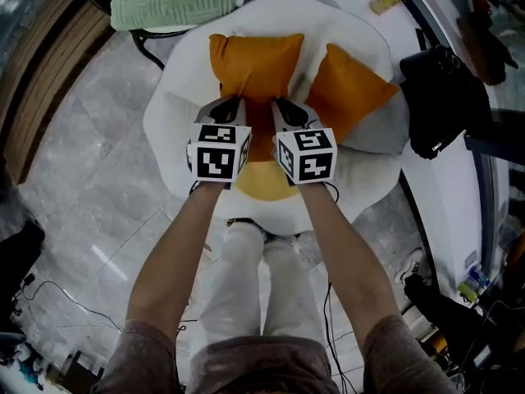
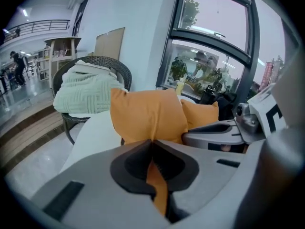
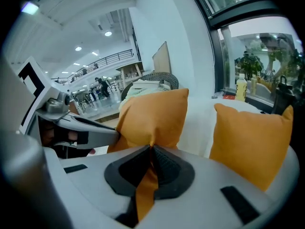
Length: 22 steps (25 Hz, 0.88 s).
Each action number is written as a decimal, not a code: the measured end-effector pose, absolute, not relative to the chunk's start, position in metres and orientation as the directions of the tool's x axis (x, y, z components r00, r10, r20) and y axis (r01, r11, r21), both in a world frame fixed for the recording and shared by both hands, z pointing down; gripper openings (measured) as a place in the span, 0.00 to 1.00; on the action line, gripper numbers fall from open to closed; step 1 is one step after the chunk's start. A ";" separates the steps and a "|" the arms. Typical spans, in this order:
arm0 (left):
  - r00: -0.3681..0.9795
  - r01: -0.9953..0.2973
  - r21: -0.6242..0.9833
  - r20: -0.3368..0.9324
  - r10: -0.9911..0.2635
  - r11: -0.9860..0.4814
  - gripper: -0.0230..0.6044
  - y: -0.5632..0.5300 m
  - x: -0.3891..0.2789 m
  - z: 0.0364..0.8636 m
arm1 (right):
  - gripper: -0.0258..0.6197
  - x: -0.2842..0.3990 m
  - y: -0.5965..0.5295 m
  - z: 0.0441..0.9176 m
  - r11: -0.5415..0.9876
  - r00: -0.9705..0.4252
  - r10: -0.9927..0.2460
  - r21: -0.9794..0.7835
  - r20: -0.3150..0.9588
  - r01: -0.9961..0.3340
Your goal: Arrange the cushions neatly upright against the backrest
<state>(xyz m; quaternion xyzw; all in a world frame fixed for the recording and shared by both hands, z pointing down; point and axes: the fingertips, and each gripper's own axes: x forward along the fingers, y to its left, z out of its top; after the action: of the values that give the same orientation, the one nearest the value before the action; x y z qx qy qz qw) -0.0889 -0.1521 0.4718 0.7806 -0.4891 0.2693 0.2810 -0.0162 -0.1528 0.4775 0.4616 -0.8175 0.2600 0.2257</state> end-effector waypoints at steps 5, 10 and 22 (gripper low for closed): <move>0.393 -0.910 0.193 0.687 -0.611 -0.368 0.06 -0.174 -0.083 0.514 | 0.09 -0.009 -0.172 0.520 0.425 -0.460 -0.662 -0.210 0.592 -0.881; 0.404 -0.902 0.188 0.688 -0.603 -0.390 0.06 -0.189 -0.080 0.546 | 0.09 -0.007 -0.188 0.553 0.412 -0.450 -0.670 -0.209 0.590 -0.887; 0.384 -0.912 0.195 0.714 -0.585 -0.360 0.09 -0.184 -0.087 0.572 | 0.10 -0.014 -0.181 0.574 0.444 -0.465 -0.630 -0.203 0.623 -0.873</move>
<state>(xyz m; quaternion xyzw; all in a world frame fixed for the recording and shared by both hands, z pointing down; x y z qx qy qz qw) -0.0868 -0.1843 0.5716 0.7772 -0.4816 0.2759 0.2965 -0.0141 -0.1806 0.5742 0.4602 -0.8161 0.2576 0.2362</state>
